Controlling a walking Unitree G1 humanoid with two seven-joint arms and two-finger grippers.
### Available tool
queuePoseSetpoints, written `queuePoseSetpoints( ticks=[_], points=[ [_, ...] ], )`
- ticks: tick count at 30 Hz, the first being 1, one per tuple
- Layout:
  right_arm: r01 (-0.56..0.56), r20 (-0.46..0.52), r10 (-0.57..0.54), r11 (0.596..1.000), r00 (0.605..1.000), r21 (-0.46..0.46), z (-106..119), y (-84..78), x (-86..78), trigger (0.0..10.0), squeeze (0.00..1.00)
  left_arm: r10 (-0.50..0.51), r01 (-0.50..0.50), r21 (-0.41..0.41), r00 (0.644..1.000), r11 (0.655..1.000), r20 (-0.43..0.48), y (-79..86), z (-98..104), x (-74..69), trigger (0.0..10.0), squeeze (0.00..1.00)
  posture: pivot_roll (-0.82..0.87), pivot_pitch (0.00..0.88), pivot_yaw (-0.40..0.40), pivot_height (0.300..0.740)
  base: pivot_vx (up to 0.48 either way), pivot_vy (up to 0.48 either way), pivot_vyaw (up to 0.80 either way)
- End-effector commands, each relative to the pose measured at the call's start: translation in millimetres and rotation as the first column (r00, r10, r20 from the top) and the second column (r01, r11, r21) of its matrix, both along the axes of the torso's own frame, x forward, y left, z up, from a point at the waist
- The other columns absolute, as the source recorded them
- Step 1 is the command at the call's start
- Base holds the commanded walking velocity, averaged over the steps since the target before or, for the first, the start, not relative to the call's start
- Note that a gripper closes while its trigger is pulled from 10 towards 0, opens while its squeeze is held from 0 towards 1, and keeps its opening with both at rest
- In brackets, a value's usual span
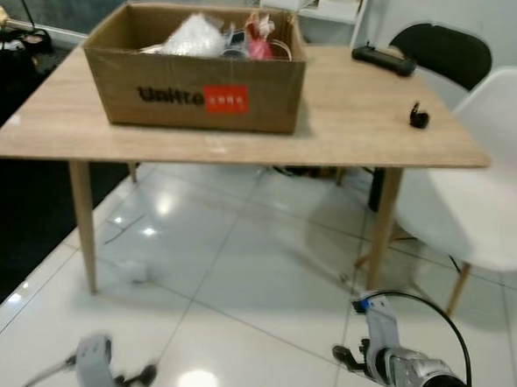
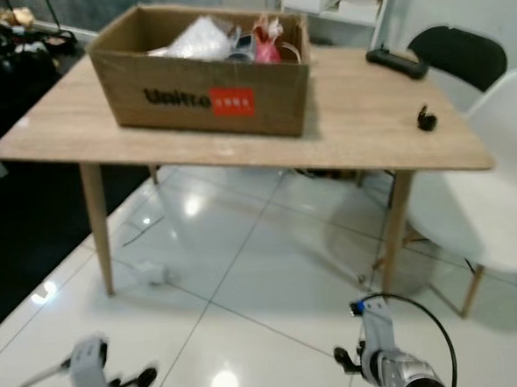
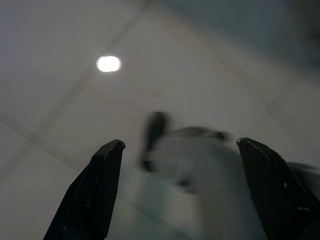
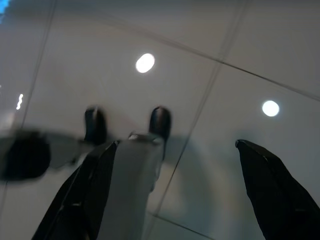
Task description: Picking trash to rubbish bin
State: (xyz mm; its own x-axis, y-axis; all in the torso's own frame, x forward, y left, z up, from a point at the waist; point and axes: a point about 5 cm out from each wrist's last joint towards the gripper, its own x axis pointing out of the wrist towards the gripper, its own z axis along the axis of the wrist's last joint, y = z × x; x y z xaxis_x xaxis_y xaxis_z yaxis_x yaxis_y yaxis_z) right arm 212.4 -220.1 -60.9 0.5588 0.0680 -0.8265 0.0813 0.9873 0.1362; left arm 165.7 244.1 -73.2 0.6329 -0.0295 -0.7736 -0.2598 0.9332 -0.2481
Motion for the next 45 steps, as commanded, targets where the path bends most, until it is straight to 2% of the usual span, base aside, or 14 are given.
queuePoseSetpoints(
  ticks=[1, 2, 3, 5, 10, 13, 16, 17, 20, 22, 29, 35, 39, 45],
  points=[
    [0.089, -0.098, -0.092, 0.995, 0.991, -0.035, -17.7, -5.6, -32.3, 10.0, 0.00, 0.016, -0.005, 0.104, 0.995, 0.995, -0.101, -1.6, -11.8, -18.7, 10.0, 0.00, 0.13, 0.106, -0.046, 0.740, 0.000, 0.000, 0.00],
    [0.094, -0.144, -0.103, 0.993, 0.984, -0.064, -24.8, -5.8, -47.0, 10.0, 0.00, 0.013, 0.009, 0.142, 0.988, 0.990, -0.154, -3.2, -17.5, -30.1, 10.0, 0.00, 0.13, 0.100, -0.047, 0.740, 0.000, 0.000, 0.00],
    [0.094, -0.144, -0.103, 0.993, 0.984, -0.064, -24.8, -5.8, -47.0, 10.0, 0.00, 0.013, 0.009, 0.142, 0.988, 0.990, -0.154, -3.2, -17.5, -30.1, 10.0, 0.00, 0.13, 0.100, -0.047, 0.740, 0.000, 0.000, 0.00],
    [0.075, -0.210, -0.096, 0.991, 0.973, -0.107, -34.4, -3.1, -68.1, 10.0, 0.00, -0.012, 0.056, 0.195, 0.976, 0.979, -0.218, -6.0, -24.3, -45.0, 10.0, 0.00, 0.14, 0.092, -0.048, 0.740, 0.000, 0.000, 0.00],
    [0.043, -0.249, -0.073, 0.991, 0.966, -0.123, -41.4, 5.9, -82.2, 10.0, 0.00, 0.005, 0.049, 0.232, 0.974, 0.971, -0.228, -3.9, -26.5, -53.2, 10.0, 0.00, 0.15, 0.105, -0.035, 0.740, 0.000, 0.000, 0.00],
    [-0.031, -0.228, 0.002, 0.992, 0.974, -0.126, -41.2, 17.0, -75.8, 10.0, 0.00, 0.009, 0.054, 0.268, 0.973, 0.962, -0.230, 5.3, -24.6, -55.1, 10.0, 0.00, 0.15, 0.097, -0.020, 0.740, 0.000, 0.000, 0.00],
    [-0.062, -0.219, 0.032, 0.990, 0.975, -0.130, -40.3, 20.2, -71.7, 10.0, 0.00, 0.031, 0.033, 0.277, 0.975, 0.960, -0.222, 11.7, -22.5, -53.7, 10.0, 0.00, 0.17, 0.100, -0.027, 0.740, 0.000, 0.000, 0.00],
    [-0.139, -0.224, 0.103, 0.979, 0.969, -0.149, -39.5, 22.7, -68.3, 10.0, 0.00, 0.053, 0.008, 0.292, 0.978, 0.957, -0.200, 18.1, -19.1, -49.1, 10.0, 0.00, 0.19, 0.103, -0.032, 0.740, 0.000, 0.000, 0.00],
    [-0.166, -0.227, 0.128, 0.974, 0.966, -0.155, -39.3, 23.9, -67.4, 10.0, 0.00, 0.060, 0.000, 0.302, 0.980, 0.953, -0.190, 20.3, -17.7, -46.8, 10.0, 0.00, 0.19, 0.103, -0.032, 0.740, 0.000, 0.000, 0.00],
    [-0.246, -0.225, 0.205, 0.954, 0.953, -0.173, -37.5, 27.3, -61.2, 10.0, 0.00, 0.074, -0.016, 0.316, 0.982, 0.949, -0.172, 24.4, -15.0, -42.8, 10.0, 0.00, 0.21, 0.107, -0.032, 0.740, 0.000, 0.000, 0.00],
    [-0.294, -0.191, 0.261, 0.941, 0.946, -0.169, -34.5, 41.4, -49.5, 10.0, 0.00, 0.108, -0.050, 0.303, 0.978, 0.952, -0.180, 30.5, -15.6, -51.4, 10.0, 0.00, 0.19, 0.112, -0.029, 0.740, 0.000, 0.000, 0.00],
    [-0.331, -0.218, 0.292, 0.927, 0.931, -0.174, -38.2, 40.0, -59.2, 10.0, 0.00, 0.096, -0.037, 0.280, 0.975, 0.959, -0.202, 21.8, -20.0, -55.8, 10.0, 0.00, 0.18, 0.110, -0.023, 0.740, 0.000, 0.000, 0.00],
    [-0.350, -0.251, 0.302, 0.921, 0.920, -0.172, -41.8, 37.6, -69.8, 10.0, 0.00, 0.017, 0.038, 0.284, 0.982, 0.958, -0.187, 11.7, -19.7, -45.2, 10.0, 0.00, 0.18, 0.112, -0.028, 0.740, 0.000, 0.000, 0.00],
    [-0.368, -0.256, 0.319, 0.913, 0.913, -0.176, -42.5, 37.6, -71.9, 10.0, 0.00, 0.005, 0.041, 0.267, 0.985, 0.963, -0.171, 6.8, -19.2, -39.0, 10.0, 0.00, 0.16, 0.096, -0.024, 0.740, 0.000, 0.000, 0.00]
  ],
)
